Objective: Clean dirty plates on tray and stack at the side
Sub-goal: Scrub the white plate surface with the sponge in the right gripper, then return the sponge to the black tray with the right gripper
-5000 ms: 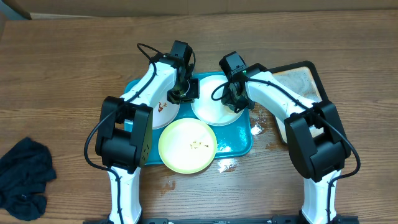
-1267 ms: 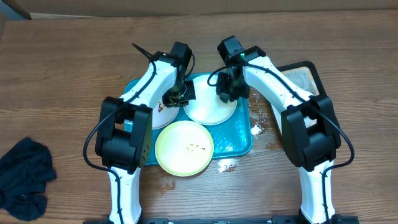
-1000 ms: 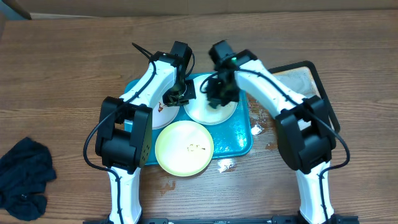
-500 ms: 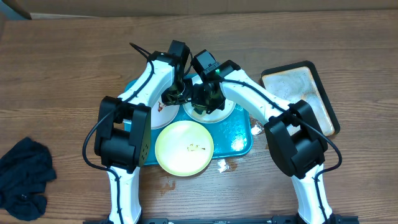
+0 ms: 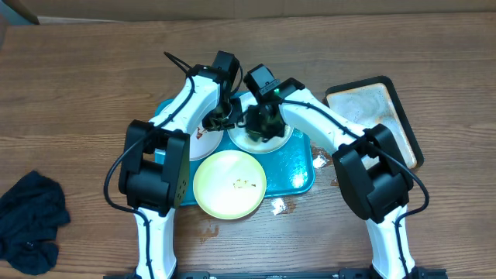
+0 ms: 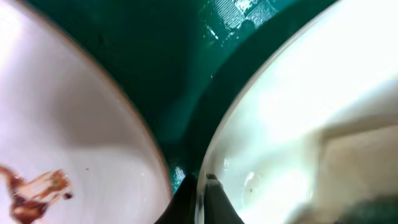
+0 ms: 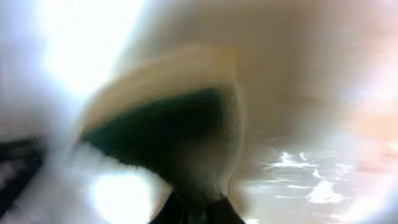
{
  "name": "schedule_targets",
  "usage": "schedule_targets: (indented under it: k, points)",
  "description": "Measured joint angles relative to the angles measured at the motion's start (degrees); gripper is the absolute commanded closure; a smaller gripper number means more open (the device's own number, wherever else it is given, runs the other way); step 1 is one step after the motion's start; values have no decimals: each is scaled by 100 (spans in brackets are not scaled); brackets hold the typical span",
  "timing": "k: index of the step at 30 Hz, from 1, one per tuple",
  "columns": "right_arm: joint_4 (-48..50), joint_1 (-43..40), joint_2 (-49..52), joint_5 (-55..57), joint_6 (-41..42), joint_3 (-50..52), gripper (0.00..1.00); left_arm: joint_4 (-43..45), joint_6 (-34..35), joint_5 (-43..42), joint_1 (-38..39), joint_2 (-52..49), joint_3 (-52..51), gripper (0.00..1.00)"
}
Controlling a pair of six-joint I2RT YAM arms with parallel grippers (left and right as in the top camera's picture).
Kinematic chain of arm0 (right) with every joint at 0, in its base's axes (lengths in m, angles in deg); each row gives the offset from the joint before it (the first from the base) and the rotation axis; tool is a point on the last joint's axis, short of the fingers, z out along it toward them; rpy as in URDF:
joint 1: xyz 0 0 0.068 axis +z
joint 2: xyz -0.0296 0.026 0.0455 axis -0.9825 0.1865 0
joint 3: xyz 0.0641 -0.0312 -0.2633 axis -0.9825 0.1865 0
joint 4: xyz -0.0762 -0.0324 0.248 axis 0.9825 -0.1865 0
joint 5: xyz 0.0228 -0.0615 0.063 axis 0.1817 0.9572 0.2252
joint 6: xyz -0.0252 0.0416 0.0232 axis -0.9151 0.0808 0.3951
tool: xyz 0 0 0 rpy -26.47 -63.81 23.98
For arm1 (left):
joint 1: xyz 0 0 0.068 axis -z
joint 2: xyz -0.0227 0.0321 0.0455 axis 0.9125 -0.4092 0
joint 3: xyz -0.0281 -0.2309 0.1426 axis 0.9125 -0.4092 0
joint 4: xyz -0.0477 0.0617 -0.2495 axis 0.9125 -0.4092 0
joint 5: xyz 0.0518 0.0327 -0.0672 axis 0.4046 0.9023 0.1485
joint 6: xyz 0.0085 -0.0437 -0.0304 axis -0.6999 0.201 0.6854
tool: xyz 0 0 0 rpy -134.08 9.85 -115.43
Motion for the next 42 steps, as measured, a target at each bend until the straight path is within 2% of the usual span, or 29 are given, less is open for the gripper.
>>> schedule_targets:
  k: [8, 20, 26, 36, 42]
  points:
    - [-227, -767, -42, 551, -160, -15, 96, -17, 4, -212, 2, -2, 0, 96]
    - [-518, -828, 74, 702, -251, -319, 96, -20, 2, -407, 44, -2, 0, 96]
    - [-925, -863, 413, 595, -343, -1010, 96, -50, 4, -404, 44, -2, 0, 96]
    - [-1742, -1080, 713, 236, -643, -3180, 96, -105, -2, -289, 22, -2, 0, 96]
    - [-2413, -1102, 710, 334, -743, -3635, 96, -101, -7, -278, 22, -2, 0, 96]
